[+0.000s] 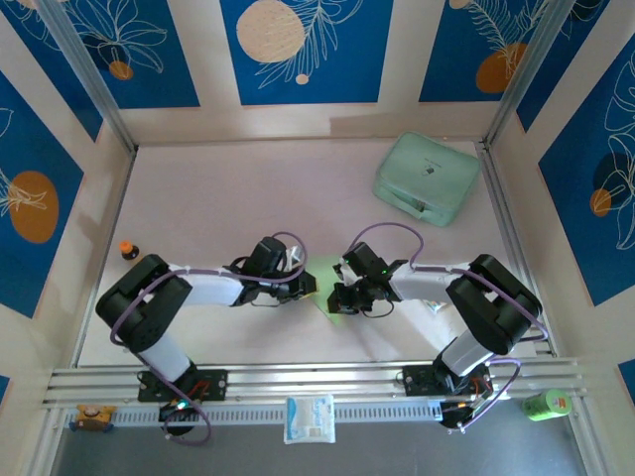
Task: Fold a paper plane with a square sheet of paper (pick it up from the middle)
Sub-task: Third fold the triangle at the center of the table.
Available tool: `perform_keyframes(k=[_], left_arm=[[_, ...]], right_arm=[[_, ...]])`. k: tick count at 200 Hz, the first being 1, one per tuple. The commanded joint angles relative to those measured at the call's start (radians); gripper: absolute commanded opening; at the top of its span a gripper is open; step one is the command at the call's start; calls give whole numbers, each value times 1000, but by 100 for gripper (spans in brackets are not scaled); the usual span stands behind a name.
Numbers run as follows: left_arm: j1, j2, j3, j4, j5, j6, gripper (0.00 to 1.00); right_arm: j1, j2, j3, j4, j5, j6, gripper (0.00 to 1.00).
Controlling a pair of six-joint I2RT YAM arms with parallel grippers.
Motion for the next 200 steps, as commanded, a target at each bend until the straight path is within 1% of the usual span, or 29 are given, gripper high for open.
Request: perform_keyframes(k=[1, 32, 54, 72, 95, 124, 138, 161, 179, 200], left_arm=[[-25, 8, 0, 0, 5, -10, 6], [-49, 75, 10, 49, 20, -28, 5], [-47, 102, 13, -44, -40, -19, 2], [-37, 122, 6, -82, -66, -14, 0], [-36, 131, -8, -53, -52, -18, 0], [-36, 120, -9, -64, -57, -19, 0], [-37, 120, -5, -64, -54, -19, 0], [-36, 122, -1, -55, -49, -23, 0], [-36, 120, -2, -53, -48, -23, 0], [-35, 117, -2, -51, -49, -20, 0]], right_arm=[[-3, 13, -34, -24, 30, 6, 8], [-6, 8, -39, -20, 26, 6, 8], [-7, 8, -38, -26, 29, 3, 8], [-7, -2, -38, -26, 24, 0, 8], [-5, -48, -33, 1, -11, -8, 9], [5, -84, -3, 39, -71, -9, 11], [19, -70, 19, 43, -67, -6, 12], [28, -1, 42, 36, -76, -4, 11], [32, 29, 36, 22, -45, -3, 11], [30, 44, 5, 4, -14, -9, 8]])
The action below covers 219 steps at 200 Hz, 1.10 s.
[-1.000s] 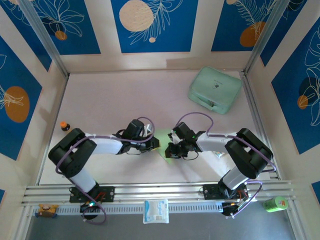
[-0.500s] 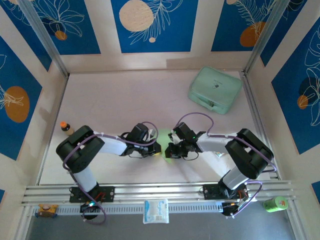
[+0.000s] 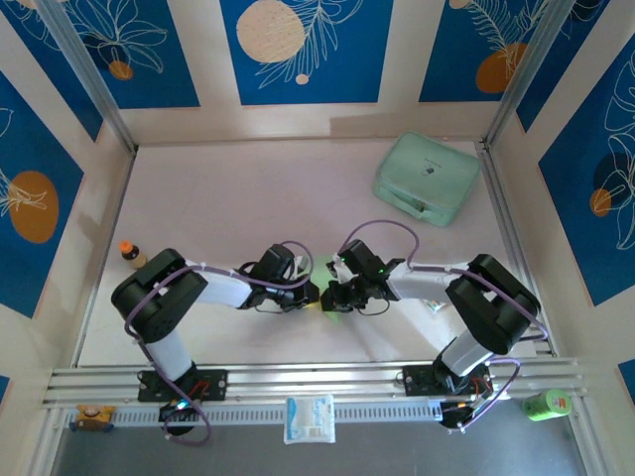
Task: Fold a paper plane with a square sheet of paper (pick it up from the middle)
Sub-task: Third fold the triangle at the center of the table.
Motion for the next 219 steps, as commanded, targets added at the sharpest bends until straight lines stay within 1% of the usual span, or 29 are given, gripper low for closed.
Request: perform_keyframes(k=[1, 54, 140, 176, 219], left_arm=[[7, 27, -6, -59, -40, 4, 0], [37, 21, -9, -37, -26, 10, 0], [129, 10, -3, -74, -8, 63, 0], [177, -3, -10, -119, -21, 71, 0], [199, -8, 25, -232, -57, 101, 0]], right_arm=[[6, 33, -24, -35, 30, -8, 8], [-3, 8, -93, -41, 34, 0, 4], [-7, 12, -91, -44, 30, 0, 2], [-7, 9, -91, -44, 28, -1, 2], [-7, 7, -90, -47, 30, -1, 2]])
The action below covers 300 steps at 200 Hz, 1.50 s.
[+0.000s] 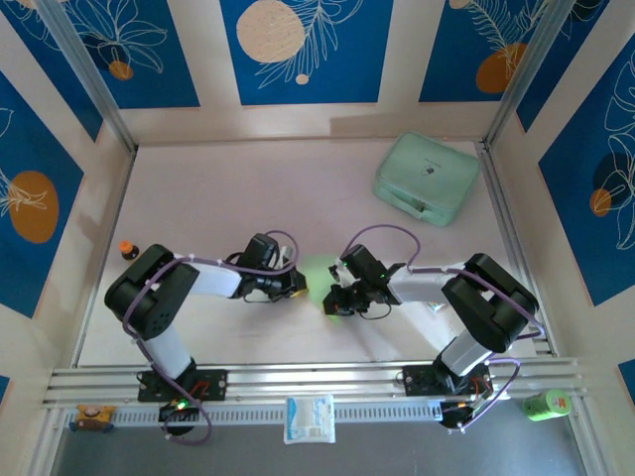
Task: Fold a paper plane with a square sheet of paper (pick it up from the middle)
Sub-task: Third fold the triangle at the center of the table.
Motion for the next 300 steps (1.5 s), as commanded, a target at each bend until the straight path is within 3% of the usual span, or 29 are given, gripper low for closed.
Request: perform_keyframes(k=[1, 96, 159, 203, 235, 300], left_arm=[[38, 1, 13, -157, -105, 42, 0], [65, -65, 111, -378, -189, 103, 1], [17, -150, 90, -255, -125, 81, 10], [-62, -61, 103, -140, -23, 74, 9], [-63, -12, 93, -211, -96, 78, 5], [-63, 40, 67, -250, -133, 90, 2]], right_arm=[[-3, 2, -37, -111, 23, -2, 2], [-4, 4, -35, -102, 5, -12, 2], [-6, 25, -20, -106, -5, -24, 2], [-9, 22, -13, -111, -3, -25, 2], [-14, 18, -9, -110, -12, -24, 2], [-8, -12, 88, -130, -37, -33, 3]])
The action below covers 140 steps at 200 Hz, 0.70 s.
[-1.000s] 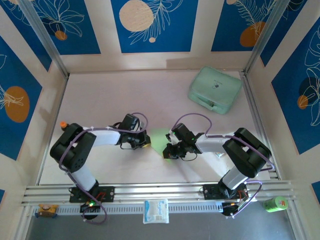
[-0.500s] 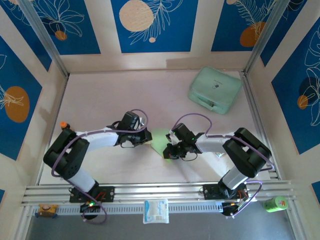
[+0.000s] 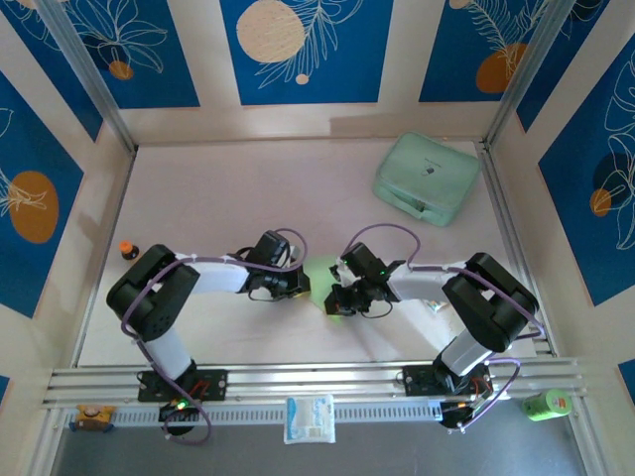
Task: Fold a paper plane with a square sheet of paper (pick it up from the middle)
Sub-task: Third fold the triangle at the center of the table.
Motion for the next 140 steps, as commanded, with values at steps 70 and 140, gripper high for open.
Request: perform_keyframes(k=[70, 140], left_arm=[[3, 36, -21, -60, -49, 15, 1], [4, 53, -21, -73, -59, 21, 0]], right_arm=[[15, 160, 145, -21, 25, -26, 4], [-2, 3, -24, -15, -27, -32, 3]])
